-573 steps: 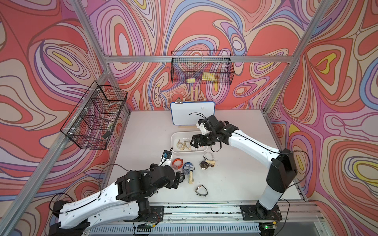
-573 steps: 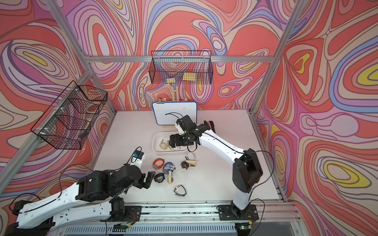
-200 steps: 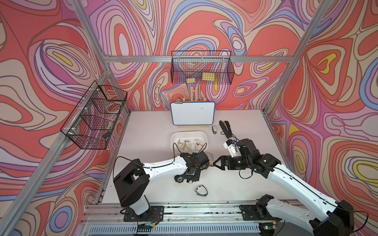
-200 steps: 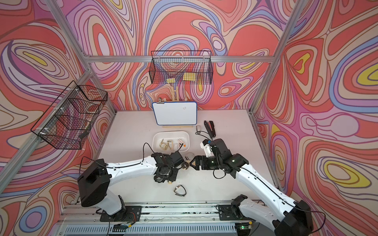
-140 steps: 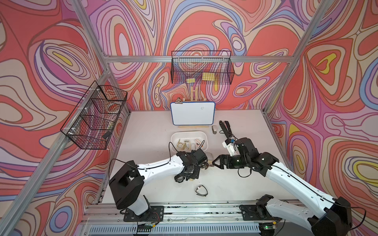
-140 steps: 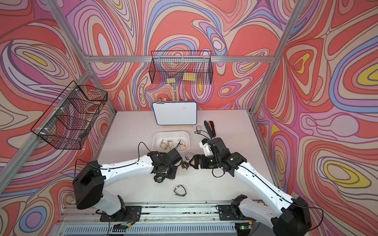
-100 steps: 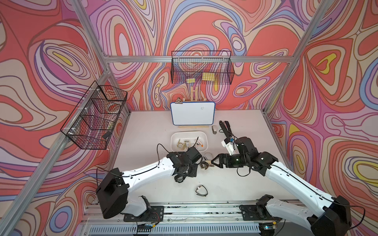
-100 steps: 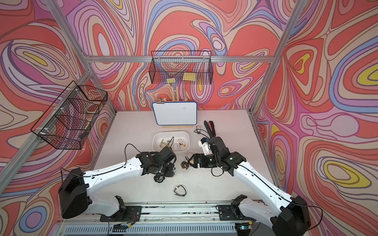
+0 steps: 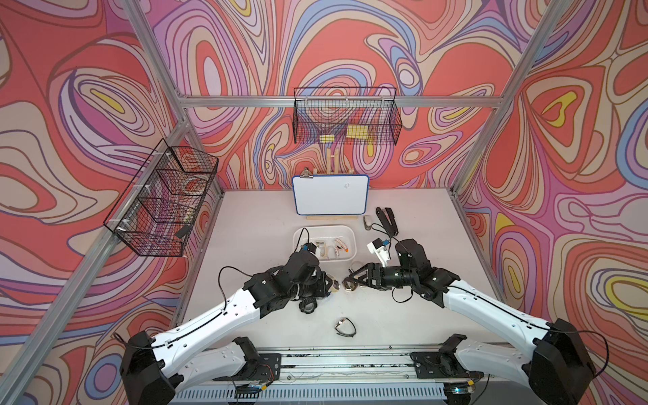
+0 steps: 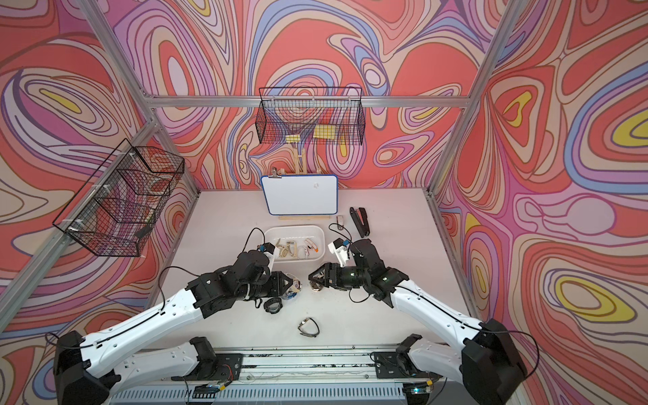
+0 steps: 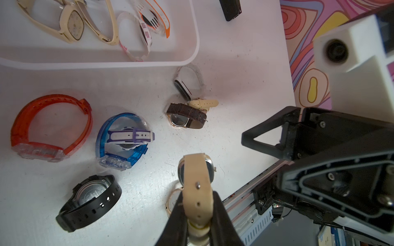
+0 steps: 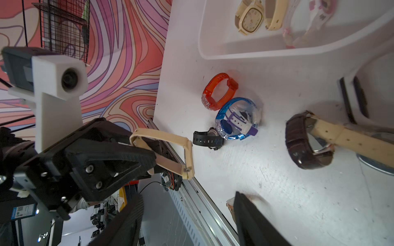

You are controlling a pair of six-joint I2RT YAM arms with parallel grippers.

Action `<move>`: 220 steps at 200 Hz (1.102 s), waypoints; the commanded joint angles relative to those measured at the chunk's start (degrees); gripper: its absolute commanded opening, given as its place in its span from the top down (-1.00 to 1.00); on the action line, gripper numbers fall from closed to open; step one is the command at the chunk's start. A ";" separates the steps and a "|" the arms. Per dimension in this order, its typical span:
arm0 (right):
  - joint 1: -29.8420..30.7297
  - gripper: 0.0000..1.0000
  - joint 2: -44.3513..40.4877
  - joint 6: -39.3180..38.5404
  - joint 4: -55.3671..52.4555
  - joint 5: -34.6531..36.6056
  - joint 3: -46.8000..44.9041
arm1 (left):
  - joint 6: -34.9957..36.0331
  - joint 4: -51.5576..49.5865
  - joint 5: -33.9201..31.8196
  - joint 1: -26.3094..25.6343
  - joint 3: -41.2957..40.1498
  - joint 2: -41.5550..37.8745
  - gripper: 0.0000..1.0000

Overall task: Put the watch into the storage box
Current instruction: Pick up the watch at the center of the board.

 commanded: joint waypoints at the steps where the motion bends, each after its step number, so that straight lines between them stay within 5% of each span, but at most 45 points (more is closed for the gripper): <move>1: 2.93 -0.36 3.61 -2.08 1.85 1.77 2.76 | -0.81 2.13 1.31 0.36 -0.37 -0.84 0.62; 101: 4.64 -0.15 9.97 -3.35 3.08 4.02 4.67 | -0.37 1.53 1.28 0.42 -0.81 -1.03 0.61; 220: 5.05 0.79 11.93 -0.69 7.97 -0.85 4.49 | -0.10 1.72 0.86 0.72 -0.86 -0.39 0.61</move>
